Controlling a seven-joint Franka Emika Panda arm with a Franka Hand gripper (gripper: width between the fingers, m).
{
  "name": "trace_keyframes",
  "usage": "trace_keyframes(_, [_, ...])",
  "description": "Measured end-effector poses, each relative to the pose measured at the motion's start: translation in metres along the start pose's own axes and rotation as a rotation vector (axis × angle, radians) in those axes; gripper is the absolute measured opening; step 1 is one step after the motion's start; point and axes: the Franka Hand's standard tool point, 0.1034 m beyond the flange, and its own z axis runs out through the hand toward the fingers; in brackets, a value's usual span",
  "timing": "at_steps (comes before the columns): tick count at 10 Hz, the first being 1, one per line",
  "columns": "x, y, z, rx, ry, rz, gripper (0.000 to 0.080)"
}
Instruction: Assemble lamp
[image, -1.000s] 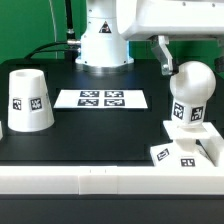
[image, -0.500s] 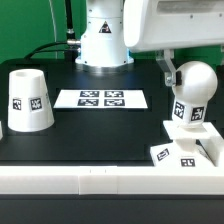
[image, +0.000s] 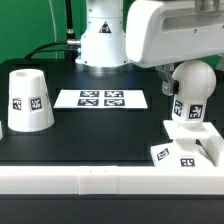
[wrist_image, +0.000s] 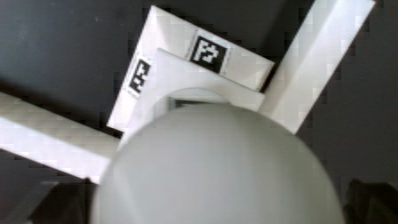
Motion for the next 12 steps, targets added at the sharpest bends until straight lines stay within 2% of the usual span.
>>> trace_keyframes(2, [-0.0003, 0.0009, 0.0001, 0.0, 0.0, -0.018, 0.0698])
trace_keyframes(3, [-0.0004, 0.0013, 0.0001, 0.0, 0.0, -0.023, 0.0602])
trace_keyframes(8, [0.0003, 0.0014, -0.0001, 0.003, 0.008, 0.004, 0.0577])
trace_keyframes(9, [0.0004, 0.0028, 0.0002, 0.013, 0.044, 0.066, 0.0577])
trace_keyframes(10, [-0.0004, 0.0034, 0.0003, 0.04, 0.06, 0.234, 0.0577])
trace_keyframes(11, [-0.0001, 0.0031, 0.0008, 0.053, 0.061, 0.347, 0.0578])
trace_keyframes(12, [0.0007, 0.0033, 0.0008, 0.054, 0.065, 0.407, 0.0578])
